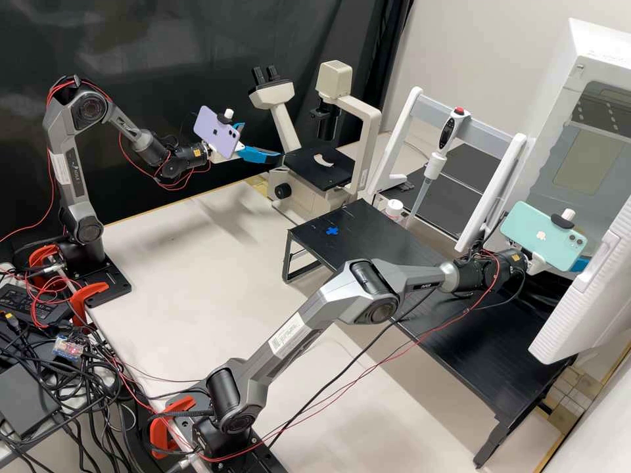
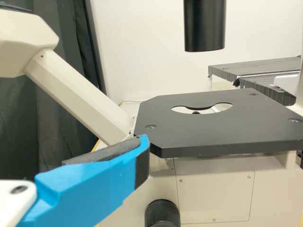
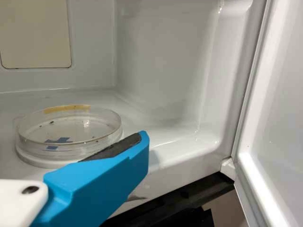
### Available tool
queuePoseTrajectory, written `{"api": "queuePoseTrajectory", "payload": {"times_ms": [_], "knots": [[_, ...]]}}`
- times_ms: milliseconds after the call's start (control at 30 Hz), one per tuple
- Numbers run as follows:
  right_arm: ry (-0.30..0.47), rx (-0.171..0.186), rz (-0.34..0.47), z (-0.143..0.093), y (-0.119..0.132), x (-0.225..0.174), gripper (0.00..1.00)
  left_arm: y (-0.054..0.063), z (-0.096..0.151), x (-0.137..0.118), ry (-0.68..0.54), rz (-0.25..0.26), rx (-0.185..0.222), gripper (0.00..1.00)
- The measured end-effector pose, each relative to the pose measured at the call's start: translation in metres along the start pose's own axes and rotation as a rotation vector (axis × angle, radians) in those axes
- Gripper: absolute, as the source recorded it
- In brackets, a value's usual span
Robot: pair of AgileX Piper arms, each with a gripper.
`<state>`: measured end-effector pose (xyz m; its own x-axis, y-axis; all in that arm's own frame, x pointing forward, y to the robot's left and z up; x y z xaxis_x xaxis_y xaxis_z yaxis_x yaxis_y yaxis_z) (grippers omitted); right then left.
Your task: Move the petri dish to the microscope
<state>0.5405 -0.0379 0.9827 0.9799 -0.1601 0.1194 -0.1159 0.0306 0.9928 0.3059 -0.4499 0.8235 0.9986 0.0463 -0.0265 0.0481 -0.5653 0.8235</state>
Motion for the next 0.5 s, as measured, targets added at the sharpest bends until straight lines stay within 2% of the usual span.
{"api": "queuePoseTrajectory", "payload": {"times_ms": [500], "knots": [[-0.002,-0.010,0.000,0.0011,0.0009,-0.0002,0.00,0.0000,0.0000,0.0000,0.000,0.000,0.000,1.00]]}}
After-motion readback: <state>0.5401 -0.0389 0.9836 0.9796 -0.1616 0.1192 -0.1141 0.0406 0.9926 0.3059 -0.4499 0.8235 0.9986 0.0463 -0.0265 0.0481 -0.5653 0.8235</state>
